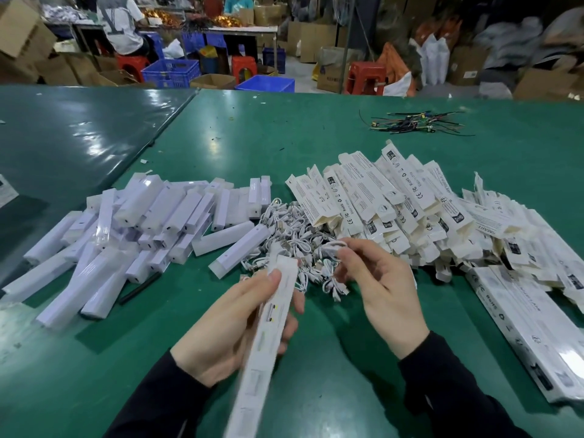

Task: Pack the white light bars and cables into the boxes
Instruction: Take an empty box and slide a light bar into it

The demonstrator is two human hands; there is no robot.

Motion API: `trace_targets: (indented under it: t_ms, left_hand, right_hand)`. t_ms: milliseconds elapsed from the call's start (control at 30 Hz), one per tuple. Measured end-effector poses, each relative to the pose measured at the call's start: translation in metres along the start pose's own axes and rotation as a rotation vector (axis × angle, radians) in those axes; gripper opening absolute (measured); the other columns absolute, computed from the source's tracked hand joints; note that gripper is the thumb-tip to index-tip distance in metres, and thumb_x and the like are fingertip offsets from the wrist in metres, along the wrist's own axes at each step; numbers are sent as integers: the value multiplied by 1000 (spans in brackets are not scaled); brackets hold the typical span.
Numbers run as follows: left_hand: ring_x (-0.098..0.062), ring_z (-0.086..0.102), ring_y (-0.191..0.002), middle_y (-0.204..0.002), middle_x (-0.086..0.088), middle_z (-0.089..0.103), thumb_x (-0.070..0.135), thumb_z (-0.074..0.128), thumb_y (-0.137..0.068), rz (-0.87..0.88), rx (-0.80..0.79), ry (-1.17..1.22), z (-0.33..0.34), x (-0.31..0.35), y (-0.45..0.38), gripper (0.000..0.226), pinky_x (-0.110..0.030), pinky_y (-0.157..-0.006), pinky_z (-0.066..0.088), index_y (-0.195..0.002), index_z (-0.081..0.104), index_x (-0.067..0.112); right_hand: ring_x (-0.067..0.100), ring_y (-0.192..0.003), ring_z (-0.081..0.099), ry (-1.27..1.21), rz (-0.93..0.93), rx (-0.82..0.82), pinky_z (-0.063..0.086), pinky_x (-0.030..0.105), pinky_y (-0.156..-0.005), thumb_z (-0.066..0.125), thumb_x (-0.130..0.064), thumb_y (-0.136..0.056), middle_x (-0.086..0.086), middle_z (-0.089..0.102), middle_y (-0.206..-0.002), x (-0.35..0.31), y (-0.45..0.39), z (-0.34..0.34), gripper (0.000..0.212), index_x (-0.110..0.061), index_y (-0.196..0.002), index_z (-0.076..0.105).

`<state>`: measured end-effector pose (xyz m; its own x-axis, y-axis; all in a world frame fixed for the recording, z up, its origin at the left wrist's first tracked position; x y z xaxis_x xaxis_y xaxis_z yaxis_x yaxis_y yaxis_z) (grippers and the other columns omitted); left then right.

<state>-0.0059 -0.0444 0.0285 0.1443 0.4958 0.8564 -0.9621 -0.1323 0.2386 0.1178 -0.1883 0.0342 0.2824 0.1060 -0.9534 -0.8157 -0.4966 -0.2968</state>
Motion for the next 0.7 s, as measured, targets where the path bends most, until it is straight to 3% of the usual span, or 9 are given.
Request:
trace_targets:
  t_ms: [133, 333, 467, 567, 700]
  left_hand:
    - [-20, 45, -47, -91, -21, 60, 43, 50, -95, -68, -236, -28, 5, -2, 7, 36, -23, -42, 43, -109, 55, 10]
    - [-15, 46, -44, -81, -15, 65, 45, 43, -98, -102, -321, -29, 6, -3, 7, 39, -21, -42, 43, -110, 51, 9]
    - [-19, 50, -44, -91, -23, 60, 45, 51, -94, -113, -308, 15, 5, -5, 7, 41, -24, -41, 47, -111, 58, 8]
    - [-21, 54, -49, -81, -16, 59, 44, 56, -90, -96, -244, 30, 3, -5, 5, 52, -28, -42, 51, -113, 62, -2]
    - [-21, 59, -53, -72, -15, 63, 48, 54, -89, -78, -177, -73, 2, -4, 5, 47, -28, -45, 52, -101, 70, 5]
  right_hand:
    - [10, -67, 59, 5, -37, -164, 48, 21, -66, 59, -30, -93, -7, 66, -77, -1, 3, 6, 14, -24, -98, 71]
    - [13, -68, 54, 35, -82, -293, 45, 26, -66, 54, -24, -96, 6, 62, -82, -7, 7, 9, 19, -16, -100, 71]
    - [9, -66, 55, -106, 1, -308, 46, 22, -64, 53, -22, -94, 17, 64, -81, -9, 8, 11, 27, -3, -103, 70]
    - [9, -66, 56, -186, 44, -302, 45, 21, -57, 53, -26, -95, 4, 66, -82, -9, 11, 14, 27, -5, -103, 68]
    - [6, -59, 52, -223, 57, -238, 36, 17, -48, 52, -28, -96, -2, 65, -78, -11, 12, 16, 21, -13, -97, 66]
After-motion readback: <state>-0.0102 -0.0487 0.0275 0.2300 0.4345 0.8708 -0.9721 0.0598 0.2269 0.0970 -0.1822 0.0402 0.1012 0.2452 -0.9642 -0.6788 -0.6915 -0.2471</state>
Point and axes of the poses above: each hand's wrist, its own y-axis away from the middle knuckle, its own z-axis out of the palm, x = y × z, the point moved 2 cm from there along -y, towards the middle knuckle
